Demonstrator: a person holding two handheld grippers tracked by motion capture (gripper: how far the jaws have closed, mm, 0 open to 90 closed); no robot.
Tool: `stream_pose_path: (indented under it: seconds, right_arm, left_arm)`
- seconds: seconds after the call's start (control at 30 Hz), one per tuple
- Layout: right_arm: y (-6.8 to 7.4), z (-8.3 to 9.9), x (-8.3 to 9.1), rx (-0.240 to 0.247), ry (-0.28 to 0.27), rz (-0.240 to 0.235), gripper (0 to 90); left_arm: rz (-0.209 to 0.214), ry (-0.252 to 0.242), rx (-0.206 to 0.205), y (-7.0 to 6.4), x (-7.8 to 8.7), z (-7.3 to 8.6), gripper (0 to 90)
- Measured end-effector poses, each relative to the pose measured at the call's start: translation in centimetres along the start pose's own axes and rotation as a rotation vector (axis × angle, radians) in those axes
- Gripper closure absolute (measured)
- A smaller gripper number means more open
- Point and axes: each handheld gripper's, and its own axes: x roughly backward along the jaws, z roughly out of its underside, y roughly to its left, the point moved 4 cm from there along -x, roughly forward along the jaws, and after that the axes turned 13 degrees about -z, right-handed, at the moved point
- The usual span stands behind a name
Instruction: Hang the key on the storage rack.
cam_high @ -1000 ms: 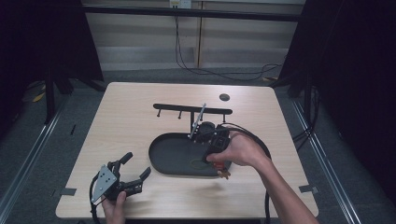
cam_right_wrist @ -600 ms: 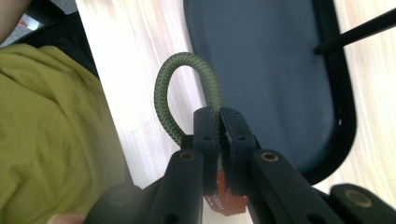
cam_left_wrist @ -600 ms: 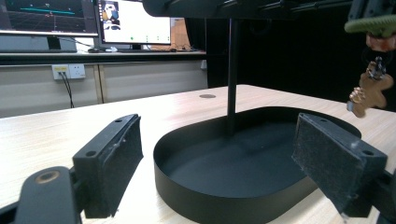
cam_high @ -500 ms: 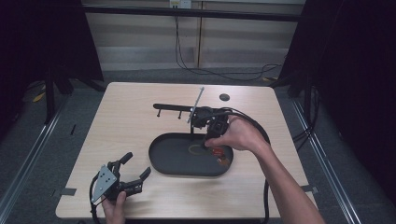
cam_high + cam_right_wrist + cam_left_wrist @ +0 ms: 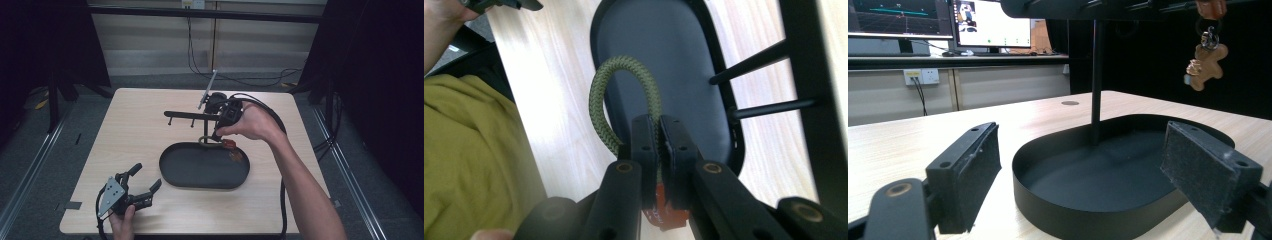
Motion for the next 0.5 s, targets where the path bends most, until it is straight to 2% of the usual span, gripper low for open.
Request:
stream_pose_path:
  seconds: [0.2,0.27,0.3,0.37,0.5]
  right_arm:
    - [-1.3,-0.7,0.7,-0.021,0.004,0.018,85.5]
    - [-1.6,-0.8,0.9,-0.007,-0.013,0.009,85.5]
    - [-1.7,-0.9,0.9,-0.008,-0.029,0.015,85.5]
    - [-2.0,-1.1,0.9,-0.017,-0.024,0.027,85.5]
    - [-2.7,-1.4,1.0,-0.027,-0.048,0.028,85.5]
  left_arm:
    - [-0.001,-0.003,0.001,0.0,0.0,0.0,15.6]
    - [0.0,-0.002,0.001,0.0,0.0,0.0,15.7]
    - [-0.001,-0.003,0.002,0.0,0.0,0.0,15.7]
    - [-0.001,-0.003,0.001,0.0,0.0,0.0,15.6]
    - [-0.001,-0.003,0.001,0.0,0.0,0.0,15.6]
